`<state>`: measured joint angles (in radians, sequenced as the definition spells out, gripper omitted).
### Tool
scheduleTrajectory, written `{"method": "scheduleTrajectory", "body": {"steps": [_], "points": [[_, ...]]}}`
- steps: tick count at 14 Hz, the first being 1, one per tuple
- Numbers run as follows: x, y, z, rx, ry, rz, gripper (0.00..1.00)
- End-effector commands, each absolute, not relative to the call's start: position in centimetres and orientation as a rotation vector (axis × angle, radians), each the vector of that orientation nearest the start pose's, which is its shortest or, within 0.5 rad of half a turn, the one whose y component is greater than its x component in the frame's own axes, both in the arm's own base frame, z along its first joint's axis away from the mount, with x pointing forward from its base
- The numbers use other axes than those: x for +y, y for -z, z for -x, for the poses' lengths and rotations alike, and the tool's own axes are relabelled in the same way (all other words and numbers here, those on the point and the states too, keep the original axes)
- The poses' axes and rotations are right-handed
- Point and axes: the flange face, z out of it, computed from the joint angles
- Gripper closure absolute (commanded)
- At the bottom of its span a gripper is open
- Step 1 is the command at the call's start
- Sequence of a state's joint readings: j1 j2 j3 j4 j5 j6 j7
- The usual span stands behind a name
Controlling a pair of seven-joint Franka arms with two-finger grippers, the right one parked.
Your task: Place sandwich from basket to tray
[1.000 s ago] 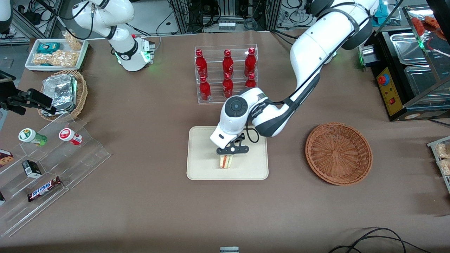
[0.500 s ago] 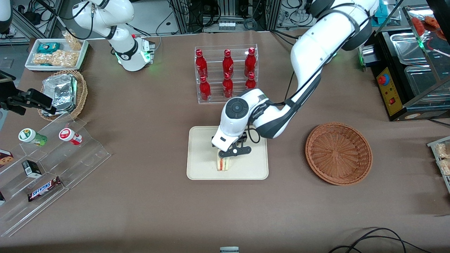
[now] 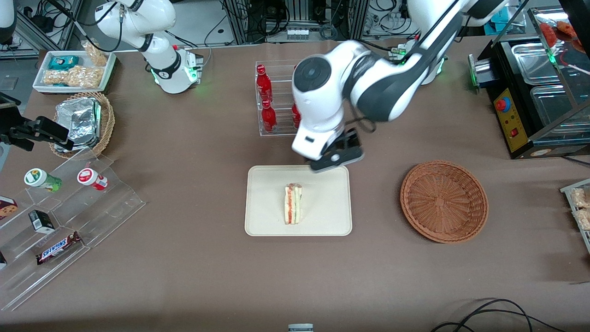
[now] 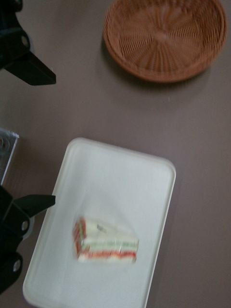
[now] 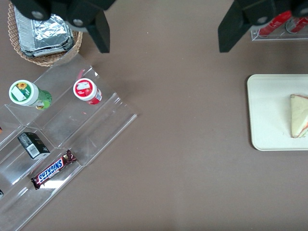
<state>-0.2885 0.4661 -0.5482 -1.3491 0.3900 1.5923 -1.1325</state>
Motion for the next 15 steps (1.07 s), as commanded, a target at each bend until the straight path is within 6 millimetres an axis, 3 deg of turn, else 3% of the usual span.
{"method": "scheduleTrajectory", "body": {"steps": [1,5,10,11,12,15], "points": [[-34.2,-45.1,-55.1,-0.567,-0.073,2.845,0.0],[-24.6,-45.8,-56.2,-0.458,-0.173,2.846,0.0],[-18.3,-48.4,-55.1,-0.384,-0.216,2.877,0.0],[-15.8,-49.3,-55.3,-0.403,-0.248,2.899,0.0],[-14.7,-50.3,-55.1,-0.375,-0.275,2.934,0.0],[-9.0,-53.4,-54.4,-0.197,-0.315,2.985,0.0]]}}
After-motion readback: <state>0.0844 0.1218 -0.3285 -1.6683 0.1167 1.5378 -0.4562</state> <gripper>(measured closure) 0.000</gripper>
